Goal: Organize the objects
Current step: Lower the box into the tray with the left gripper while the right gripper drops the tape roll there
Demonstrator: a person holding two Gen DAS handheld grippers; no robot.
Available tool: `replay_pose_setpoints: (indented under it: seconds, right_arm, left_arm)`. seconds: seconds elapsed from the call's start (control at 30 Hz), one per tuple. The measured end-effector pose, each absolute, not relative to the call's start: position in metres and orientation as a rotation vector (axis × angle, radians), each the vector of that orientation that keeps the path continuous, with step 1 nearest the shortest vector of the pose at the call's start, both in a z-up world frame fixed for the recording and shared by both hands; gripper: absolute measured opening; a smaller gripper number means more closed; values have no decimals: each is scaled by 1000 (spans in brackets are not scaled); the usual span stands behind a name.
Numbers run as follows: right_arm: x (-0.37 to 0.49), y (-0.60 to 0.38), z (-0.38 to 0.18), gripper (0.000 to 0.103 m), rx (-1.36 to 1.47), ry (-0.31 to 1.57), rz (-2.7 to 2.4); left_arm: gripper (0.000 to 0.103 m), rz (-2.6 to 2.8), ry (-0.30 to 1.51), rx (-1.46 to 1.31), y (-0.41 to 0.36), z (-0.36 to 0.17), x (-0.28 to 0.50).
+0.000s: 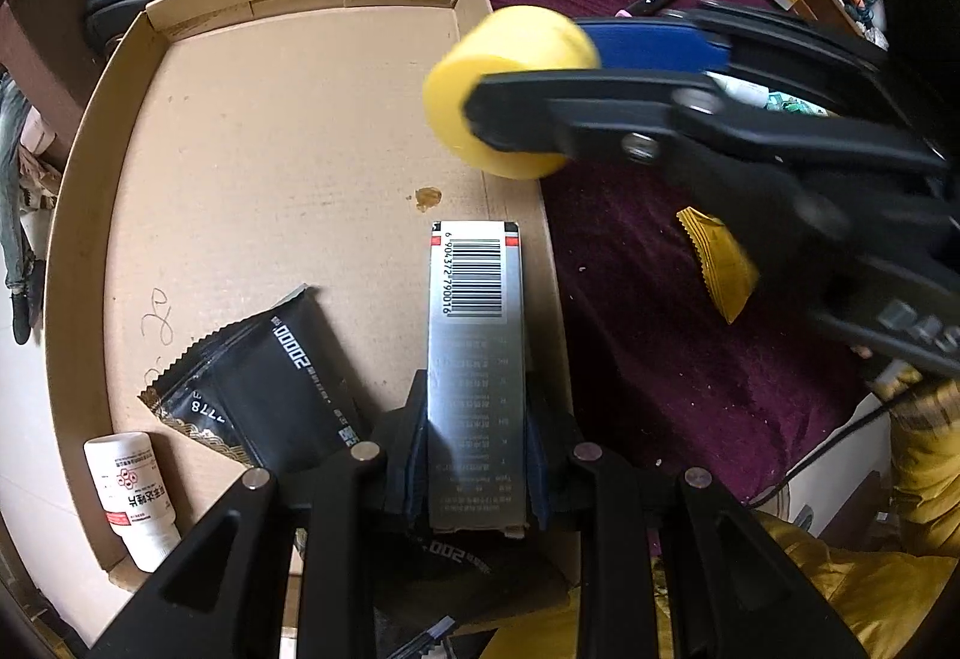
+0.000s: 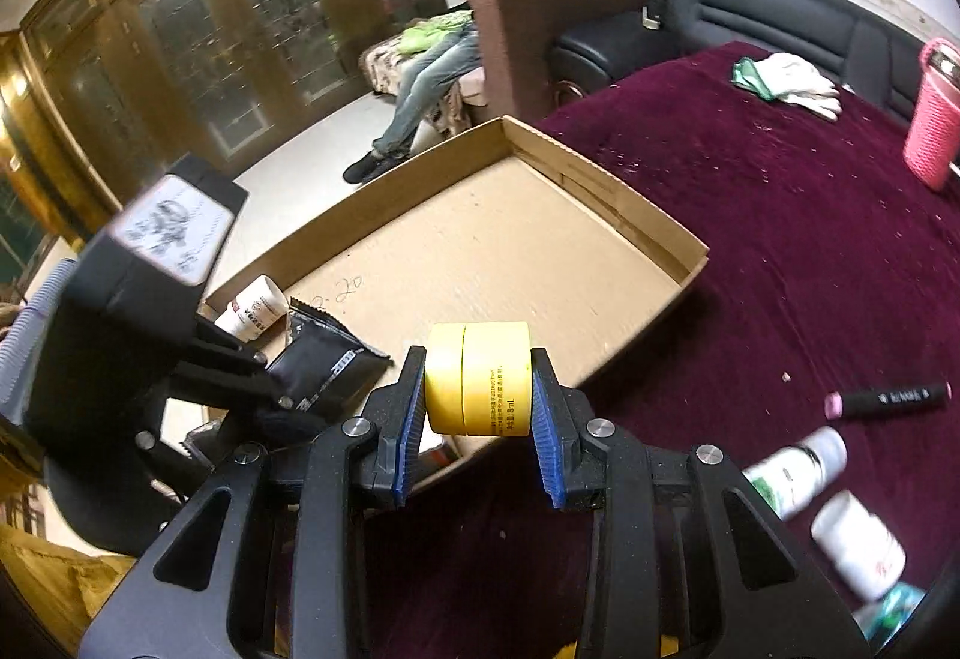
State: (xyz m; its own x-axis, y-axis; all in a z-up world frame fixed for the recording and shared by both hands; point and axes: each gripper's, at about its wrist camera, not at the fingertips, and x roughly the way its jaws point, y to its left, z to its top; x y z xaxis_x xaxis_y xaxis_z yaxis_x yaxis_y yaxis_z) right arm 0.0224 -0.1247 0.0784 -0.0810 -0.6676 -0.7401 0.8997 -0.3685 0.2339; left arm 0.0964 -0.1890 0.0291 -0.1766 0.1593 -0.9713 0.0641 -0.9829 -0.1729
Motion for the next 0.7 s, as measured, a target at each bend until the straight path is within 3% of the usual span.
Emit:
replay_pose_setpoints:
  seconds: [0.7]
  right_arm:
    - [24, -154, 43, 32, 954, 522, -1622]
  left_arm:
    - [27, 2319, -363, -2017, -180, 25, 93]
